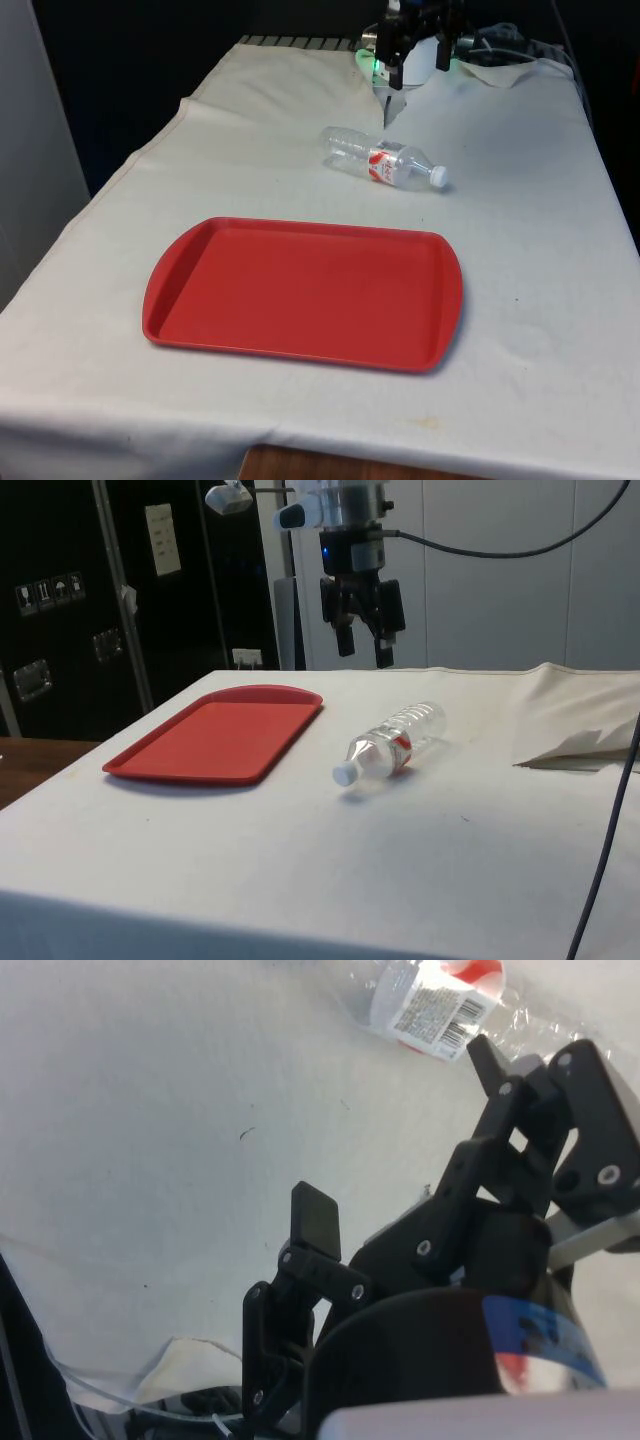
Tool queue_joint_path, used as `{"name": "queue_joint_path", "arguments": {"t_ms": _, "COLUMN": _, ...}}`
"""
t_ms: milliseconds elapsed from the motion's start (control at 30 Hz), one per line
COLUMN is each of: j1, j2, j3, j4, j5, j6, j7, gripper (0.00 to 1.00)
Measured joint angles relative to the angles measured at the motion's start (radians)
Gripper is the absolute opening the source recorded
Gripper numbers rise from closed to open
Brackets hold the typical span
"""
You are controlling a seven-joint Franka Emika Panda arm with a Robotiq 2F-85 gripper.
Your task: Place the bottle upright on the tray.
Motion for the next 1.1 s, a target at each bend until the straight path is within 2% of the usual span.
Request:
{"name": "queue_joint_path", "arguments": {"t_ms": 433, "j1": 0.000, "j2": 0.000, "j3": 0.001, "j4": 0.000, "j5": 0.000, "j6": -0.001, "j7": -0.020, "gripper": 1.00}}
{"name": "queue_joint_path", "arguments": {"t_ms": 1100, "j1": 0.000, "j2": 0.000, "j3": 0.001, "j4": 0.000, "j5": 0.000, "j6": -0.003, "j7": -0.142, "gripper": 1.00}}
